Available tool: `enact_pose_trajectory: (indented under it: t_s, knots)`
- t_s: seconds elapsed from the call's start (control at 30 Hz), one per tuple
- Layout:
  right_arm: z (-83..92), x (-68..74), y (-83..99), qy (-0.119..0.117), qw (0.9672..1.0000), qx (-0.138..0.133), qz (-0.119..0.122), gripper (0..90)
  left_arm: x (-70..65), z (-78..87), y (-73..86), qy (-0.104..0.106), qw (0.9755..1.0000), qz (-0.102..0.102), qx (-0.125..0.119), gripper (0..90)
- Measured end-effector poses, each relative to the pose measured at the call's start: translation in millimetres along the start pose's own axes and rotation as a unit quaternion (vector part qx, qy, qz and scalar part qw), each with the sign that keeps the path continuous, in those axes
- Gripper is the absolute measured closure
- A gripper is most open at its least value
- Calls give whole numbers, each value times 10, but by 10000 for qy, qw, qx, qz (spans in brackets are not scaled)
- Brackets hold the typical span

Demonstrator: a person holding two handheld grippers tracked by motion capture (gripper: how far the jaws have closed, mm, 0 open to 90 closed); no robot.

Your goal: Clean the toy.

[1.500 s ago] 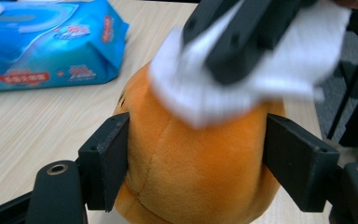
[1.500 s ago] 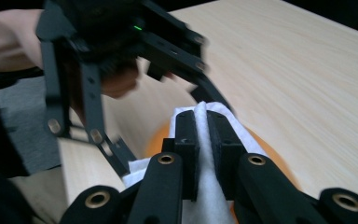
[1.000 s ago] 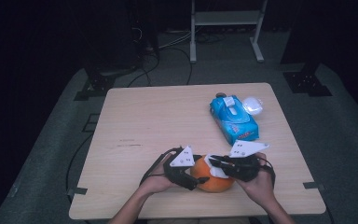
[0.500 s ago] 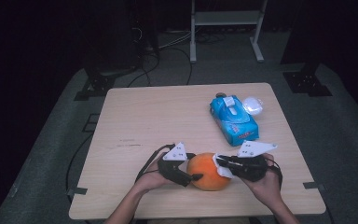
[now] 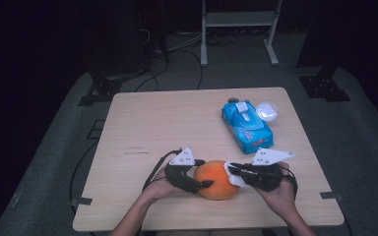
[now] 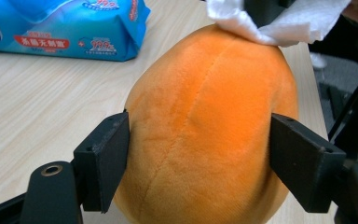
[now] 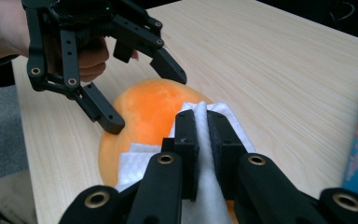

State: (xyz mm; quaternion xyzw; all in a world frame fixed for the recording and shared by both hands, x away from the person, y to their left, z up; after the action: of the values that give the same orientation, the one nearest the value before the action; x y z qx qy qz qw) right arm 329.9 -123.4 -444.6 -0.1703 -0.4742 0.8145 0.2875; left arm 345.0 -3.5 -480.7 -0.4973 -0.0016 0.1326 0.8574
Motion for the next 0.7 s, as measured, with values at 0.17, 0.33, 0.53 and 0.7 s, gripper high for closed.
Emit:
enact_pose_trajectory:
  t_s: [0.17, 0.33, 0.53, 0.7]
  knots:
    - [-69, 160, -64, -132, 9998, -13, 146, 825, -11, -38, -9, -111, 9999, -11, 23, 234]
    - [-112, 270, -81, -260, 9990, 12, 350, 825, 13, -12, 10, -29, 10000, 91, -17, 244]
    - [7, 30, 18, -79, 9999, -26, 78, 825, 59, 40, 55, 67, 9995, 308, -61, 260]
    - [43, -63, 66, 48, 10000, 0, -2, 825, 42, 16, 40, 103, 9996, 248, -92, 226]
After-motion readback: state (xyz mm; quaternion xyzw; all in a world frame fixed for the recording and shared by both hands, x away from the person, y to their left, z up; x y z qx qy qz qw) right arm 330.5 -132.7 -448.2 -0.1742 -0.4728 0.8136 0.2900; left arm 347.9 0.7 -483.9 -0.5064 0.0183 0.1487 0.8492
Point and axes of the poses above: each handheld gripper's, and its own axes: z roughly backward along the jaws, y roughly out of its underside, x roughly to its left, the point moved 10 cm from there along -z, roughly forward along the jaws, and after that the axes turned 5 degrees about y, right-handed, at the moved point
